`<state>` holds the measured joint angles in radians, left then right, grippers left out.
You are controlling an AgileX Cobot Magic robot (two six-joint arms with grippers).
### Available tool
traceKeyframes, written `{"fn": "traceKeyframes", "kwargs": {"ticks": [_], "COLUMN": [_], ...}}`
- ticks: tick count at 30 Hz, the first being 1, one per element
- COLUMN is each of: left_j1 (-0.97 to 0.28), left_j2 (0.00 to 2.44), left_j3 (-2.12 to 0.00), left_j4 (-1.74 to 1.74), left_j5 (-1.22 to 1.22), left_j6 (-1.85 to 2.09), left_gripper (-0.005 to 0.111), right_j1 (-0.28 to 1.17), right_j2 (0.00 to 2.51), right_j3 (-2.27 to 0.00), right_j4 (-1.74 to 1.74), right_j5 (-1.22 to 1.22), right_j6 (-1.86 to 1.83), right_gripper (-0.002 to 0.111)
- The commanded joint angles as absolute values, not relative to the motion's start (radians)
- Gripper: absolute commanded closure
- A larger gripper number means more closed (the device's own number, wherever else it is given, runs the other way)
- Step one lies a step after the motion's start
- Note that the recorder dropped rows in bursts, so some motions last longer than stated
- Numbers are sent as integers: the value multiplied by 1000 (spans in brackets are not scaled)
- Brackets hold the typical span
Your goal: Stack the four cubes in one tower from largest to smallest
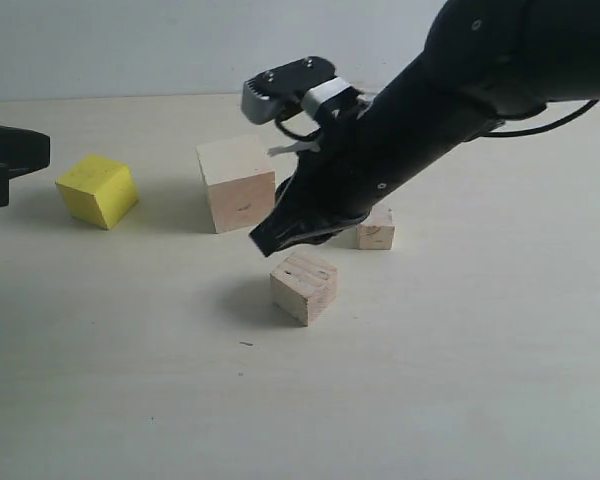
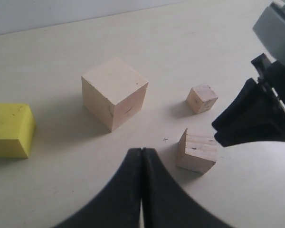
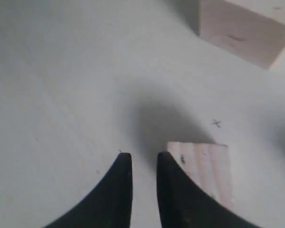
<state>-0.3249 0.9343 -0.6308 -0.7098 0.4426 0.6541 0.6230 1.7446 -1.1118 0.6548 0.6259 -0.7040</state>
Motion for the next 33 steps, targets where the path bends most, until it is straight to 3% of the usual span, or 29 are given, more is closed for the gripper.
{"fn": "traceKeyframes", "kwargs": {"ticks": [1,5,16,33], "left_j1": [-331,-331,-331,-331], "left_j2": [940,940,940,940], "left_j3": [-639,-639,-639,-639], "left_j4": [-720,-720,-720,-720], "left_j5": [434,434,434,438], "left_j6": [651,651,651,651], "left_gripper": [107,107,107,107], "right_j1": [701,715,708,443], "right_j2": [1809,1869,1956,2003], "right_j3": [-1157,-1171,-1171,-1185], "right_j4": [672,667,128,97], "right_j5": [627,627,533,417], "right_j6": [-716,-701,-257,-146], "right_gripper": [108,108,108,108]}}
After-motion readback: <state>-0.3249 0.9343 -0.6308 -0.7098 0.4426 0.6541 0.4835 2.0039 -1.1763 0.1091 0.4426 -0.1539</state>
